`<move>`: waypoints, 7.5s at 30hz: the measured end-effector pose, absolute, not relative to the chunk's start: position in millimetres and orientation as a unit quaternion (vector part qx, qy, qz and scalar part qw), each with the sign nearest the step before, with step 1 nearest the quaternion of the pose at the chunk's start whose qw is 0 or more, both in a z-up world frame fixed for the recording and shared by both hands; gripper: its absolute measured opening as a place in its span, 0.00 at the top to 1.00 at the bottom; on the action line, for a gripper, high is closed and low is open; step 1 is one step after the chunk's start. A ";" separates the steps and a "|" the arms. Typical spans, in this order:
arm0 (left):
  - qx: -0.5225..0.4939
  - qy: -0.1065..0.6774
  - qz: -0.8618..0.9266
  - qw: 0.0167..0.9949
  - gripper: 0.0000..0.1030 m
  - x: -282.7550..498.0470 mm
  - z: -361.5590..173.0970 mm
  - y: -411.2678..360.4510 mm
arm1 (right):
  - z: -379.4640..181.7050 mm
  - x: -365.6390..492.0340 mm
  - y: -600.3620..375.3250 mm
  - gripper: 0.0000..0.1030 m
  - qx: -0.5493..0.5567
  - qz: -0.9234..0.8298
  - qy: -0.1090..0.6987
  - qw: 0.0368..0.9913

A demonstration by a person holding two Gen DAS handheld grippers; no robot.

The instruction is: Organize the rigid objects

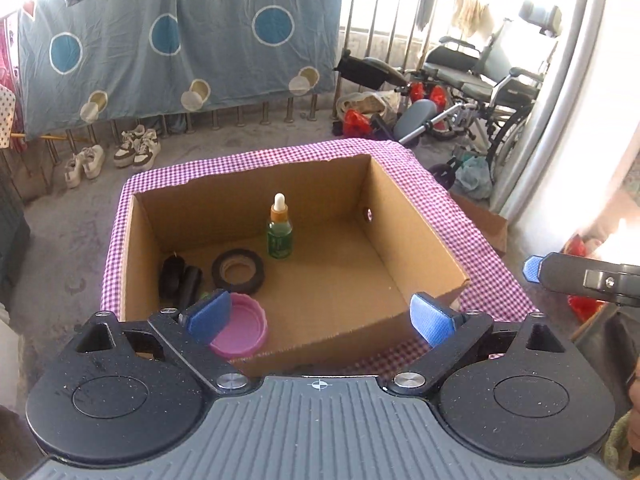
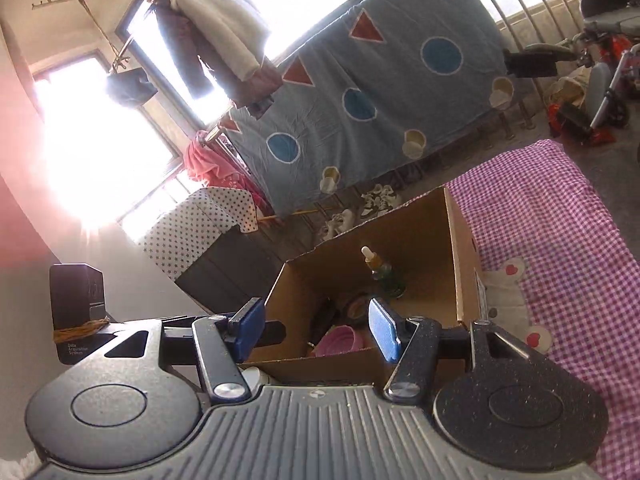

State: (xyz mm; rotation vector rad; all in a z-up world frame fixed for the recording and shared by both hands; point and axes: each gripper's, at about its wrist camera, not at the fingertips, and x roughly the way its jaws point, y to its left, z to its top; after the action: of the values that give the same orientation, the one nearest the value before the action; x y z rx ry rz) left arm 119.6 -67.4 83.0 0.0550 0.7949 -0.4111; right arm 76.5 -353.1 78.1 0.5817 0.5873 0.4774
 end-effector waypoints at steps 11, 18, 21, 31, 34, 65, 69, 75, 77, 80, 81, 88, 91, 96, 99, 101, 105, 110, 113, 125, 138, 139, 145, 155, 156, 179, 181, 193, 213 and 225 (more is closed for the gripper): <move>0.031 0.366 -0.215 0.905 0.06 56.5 17.6 -74.6 | 8.6 56.5 -337.3 0.41 0.289 0.208 0.363 0.861; 0.074 0.365 -0.209 0.904 0.22 55.1 -16.6 -92.6 | -19.8 75.2 -319.3 0.44 0.297 0.222 0.392 0.842; 0.080 0.374 -0.199 0.902 0.27 63.5 -28.7 -94.0 | -33.7 87.9 -313.5 0.49 0.307 0.223 0.407 0.831; 0.078 0.384 -0.178 0.903 0.38 78.6 -42.8 -96.6 | -63.8 118.4 -313.0 0.55 0.356 0.225 0.425 0.801; 0.075 0.389 -0.172 0.902 0.39 82.6 -45.7 -99.6 | -71.0 123.8 -312.9 0.56 0.373 0.234 0.431 0.788; 0.071 0.398 -0.225 0.887 0.38 71.6 -49.5 -134.9 | -78.7 109.2 -340.0 0.55 0.376 0.199 0.448 0.787; 0.071 0.398 -0.225 0.887 0.38 71.9 -49.6 -134.9 | -78.5 109.1 -339.6 0.55 0.372 0.198 0.449 0.788; 0.074 0.397 -0.225 0.887 0.38 71.1 -49.8 -135.2 | -79.0 110.3 -336.5 0.55 0.370 0.198 0.450 0.788; 0.073 0.397 -0.225 0.887 0.38 71.2 -49.7 -135.1 | -79.0 110.2 -336.6 0.55 0.370 0.197 0.450 0.788; 0.072 0.398 -0.226 0.886 0.38 71.6 -49.8 -135.0 | -78.9 110.2 -336.9 0.55 0.369 0.198 0.450 0.788; 0.072 0.398 -0.226 0.886 0.38 71.1 -49.9 -135.1 | -78.8 110.4 -336.6 0.55 0.369 0.198 0.451 0.789; 0.072 0.398 -0.225 0.886 0.37 71.4 -49.5 -135.1 | -79.4 111.3 -336.4 0.55 0.366 0.198 0.451 0.789; 0.072 0.398 -0.225 0.886 0.37 71.2 -49.5 -135.2 | -79.6 111.5 -336.6 0.55 0.367 0.199 0.451 0.789; 0.072 0.398 -0.225 0.886 0.37 70.7 -49.3 -135.4 | -80.2 111.8 -337.5 0.55 0.367 0.199 0.452 0.788; 0.073 0.398 -0.225 0.886 0.37 71.1 -49.2 -135.5 | -80.4 111.8 -337.7 0.55 0.367 0.199 0.452 0.788; 0.073 0.398 -0.225 0.886 0.36 71.1 -49.1 -135.7 | -80.4 111.7 -337.6 0.55 0.367 0.199 0.452 0.788; 0.073 0.398 -0.225 0.886 0.36 70.8 -49.2 -135.8 | -80.4 111.7 -337.5 0.55 0.367 0.199 0.452 0.788; 0.073 0.398 -0.226 0.886 0.36 70.8 -49.2 -135.9 | -80.2 111.6 -337.7 0.55 0.366 0.199 0.452 0.788; 0.073 0.398 -0.226 0.886 0.36 70.5 -49.2 -136.0 | -80.0 111.5 -337.8 0.55 0.367 0.199 0.452 0.788; 0.073 0.399 -0.226 0.886 0.36 69.5 -49.7 -137.0 | -79.9 110.3 -339.6 0.55 0.365 0.195 0.451 0.791; 0.074 0.399 -0.232 0.884 0.36 62.6 -49.2 -140.0 | -76.7 106.6 -340.9 0.55 0.364 0.188 0.448 0.795; 0.074 0.400 -0.234 0.883 0.36 62.0 -48.9 -139.9 | -76.5 106.5 -341.2 0.55 0.364 0.187 0.447 0.795; 0.076 0.397 -0.249 0.880 0.36 53.2 -48.8 -139.7 | -75.5 106.2 -343.7 0.55 0.362 0.185 0.442 0.799; 0.092 0.356 -0.252 0.895 0.38 43.6 -42.6 -125.9 | -69.1 103.3 -353.6 0.55 0.370 0.182 0.433 0.801; 0.099 0.353 -0.251 0.896 0.38 43.5 -42.9 -127.0 | -67.8 101.8 -354.4 0.55 0.369 0.182 0.434 0.802; 0.112 0.364 -0.260 0.887 0.70 59.2 -54.6 -131.1 | -67.0 95.0 -343.5 0.56 0.326 0.182 0.436 0.818; 0.111 0.363 -0.258 0.888 0.70 58.8 -54.5 -130.7 | -65.7 92.9 -344.3 0.58 0.325 0.182 0.435 0.820; 0.097 0.339 -0.255 0.900 0.75 42.4 -31.5 -125.1 | -37.8 69.9 -341.7 0.59 0.322 0.193 0.414 0.829; 0.084 0.314 -0.246 0.913 0.75 38.1 -23.3 -120.7 | -29.1 65.1 -331.6 0.66 0.308 0.192 0.403 0.840; 0.080 0.332 -0.246 0.907 0.74 41.6 -31.6 -113.6 | -54.4 67.5 -370.1 0.65 0.390 0.159 0.418 0.805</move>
State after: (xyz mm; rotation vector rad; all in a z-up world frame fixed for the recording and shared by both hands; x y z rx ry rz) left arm 41.6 -113.6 -31.6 0.1659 0.6857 -0.5086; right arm 67.5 -370.1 -54.4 0.8347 0.8948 0.3404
